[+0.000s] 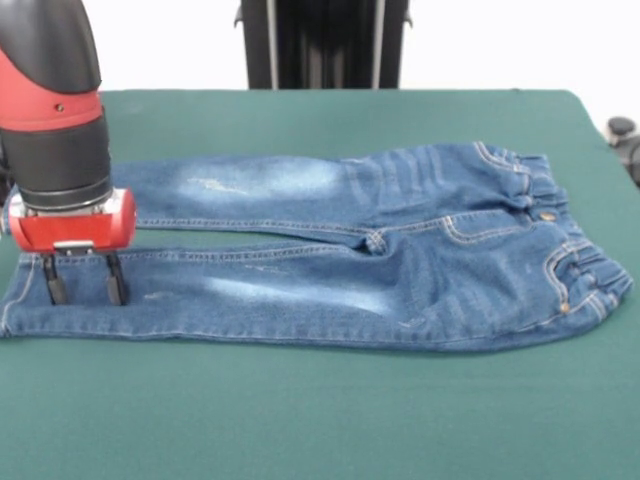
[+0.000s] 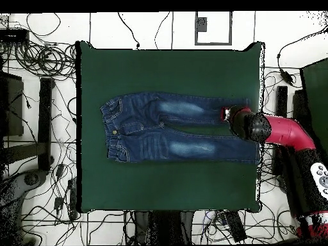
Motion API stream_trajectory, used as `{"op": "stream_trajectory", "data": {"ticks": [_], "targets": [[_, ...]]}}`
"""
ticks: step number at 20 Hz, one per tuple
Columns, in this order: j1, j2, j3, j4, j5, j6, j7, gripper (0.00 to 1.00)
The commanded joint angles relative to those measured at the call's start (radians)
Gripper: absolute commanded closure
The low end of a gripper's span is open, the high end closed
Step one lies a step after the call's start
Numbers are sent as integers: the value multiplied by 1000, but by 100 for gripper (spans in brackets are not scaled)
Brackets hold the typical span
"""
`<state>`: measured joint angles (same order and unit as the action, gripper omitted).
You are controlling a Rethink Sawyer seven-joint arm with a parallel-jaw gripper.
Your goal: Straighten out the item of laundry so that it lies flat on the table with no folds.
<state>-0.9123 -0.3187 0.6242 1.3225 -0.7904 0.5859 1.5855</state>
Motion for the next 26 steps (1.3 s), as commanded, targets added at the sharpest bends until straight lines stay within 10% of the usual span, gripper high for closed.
{"op": "stream_trajectory", "data": {"ticks": [1, 26], "targets": [[97, 58, -5, -38, -59, -7, -129, 0], [156, -4, -146, -41, 19, 179, 3, 0]]}}
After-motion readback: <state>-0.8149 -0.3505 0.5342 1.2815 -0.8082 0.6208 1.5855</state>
